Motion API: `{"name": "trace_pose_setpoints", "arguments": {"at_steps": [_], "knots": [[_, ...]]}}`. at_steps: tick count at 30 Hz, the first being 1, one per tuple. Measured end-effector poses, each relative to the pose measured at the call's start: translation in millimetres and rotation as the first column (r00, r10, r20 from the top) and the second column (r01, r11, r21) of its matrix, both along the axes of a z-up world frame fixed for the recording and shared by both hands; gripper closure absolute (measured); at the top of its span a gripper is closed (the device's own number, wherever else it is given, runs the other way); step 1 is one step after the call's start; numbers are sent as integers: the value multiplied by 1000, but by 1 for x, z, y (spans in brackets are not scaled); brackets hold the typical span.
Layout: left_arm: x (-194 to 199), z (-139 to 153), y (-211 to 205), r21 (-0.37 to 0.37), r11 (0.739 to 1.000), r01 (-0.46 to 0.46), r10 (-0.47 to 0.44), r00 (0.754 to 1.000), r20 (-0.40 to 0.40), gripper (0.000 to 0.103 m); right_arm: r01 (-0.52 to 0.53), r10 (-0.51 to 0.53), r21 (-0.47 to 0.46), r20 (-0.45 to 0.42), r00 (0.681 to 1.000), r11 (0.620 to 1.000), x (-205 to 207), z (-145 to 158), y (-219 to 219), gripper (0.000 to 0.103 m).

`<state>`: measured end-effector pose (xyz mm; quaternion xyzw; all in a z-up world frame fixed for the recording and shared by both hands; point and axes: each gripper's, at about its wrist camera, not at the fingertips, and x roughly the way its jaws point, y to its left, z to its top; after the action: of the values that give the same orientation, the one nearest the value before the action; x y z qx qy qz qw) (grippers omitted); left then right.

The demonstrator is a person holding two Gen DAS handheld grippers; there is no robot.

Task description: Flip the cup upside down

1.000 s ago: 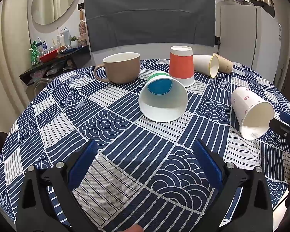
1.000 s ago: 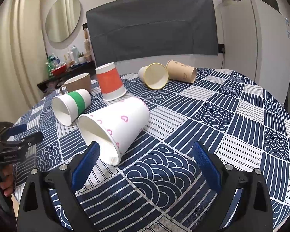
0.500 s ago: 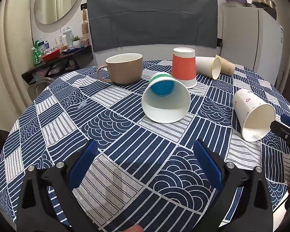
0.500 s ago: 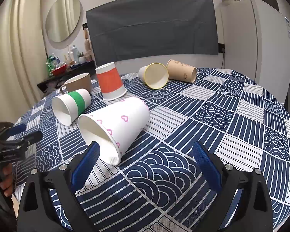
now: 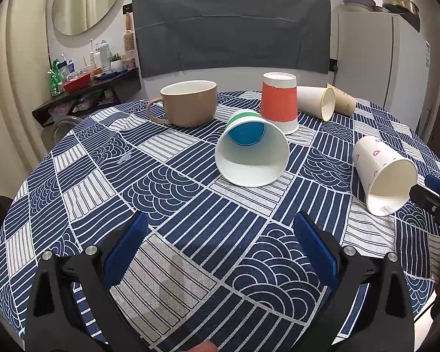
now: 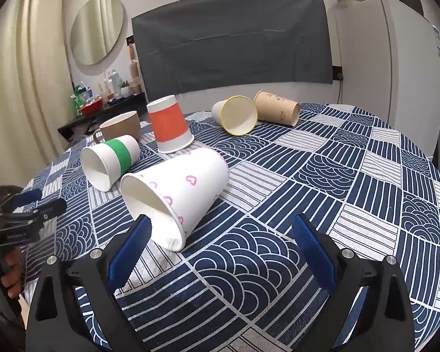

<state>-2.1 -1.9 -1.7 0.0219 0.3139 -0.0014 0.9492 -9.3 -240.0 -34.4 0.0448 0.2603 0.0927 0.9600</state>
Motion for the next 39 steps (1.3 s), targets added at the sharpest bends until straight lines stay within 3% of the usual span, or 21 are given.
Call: {"name": "trace_pose_setpoints", "arguments": {"at_steps": [31,39], "knots": [[0,1,-2,0,1000,5,-5,1000,2,6,-30,30,-5,6,1000,1000,1,0,2,11],[0,0,-3,0,1000,7,-7,1000,1,6,-15,15,-44,0,1000,999,2,1,7,11]]}}
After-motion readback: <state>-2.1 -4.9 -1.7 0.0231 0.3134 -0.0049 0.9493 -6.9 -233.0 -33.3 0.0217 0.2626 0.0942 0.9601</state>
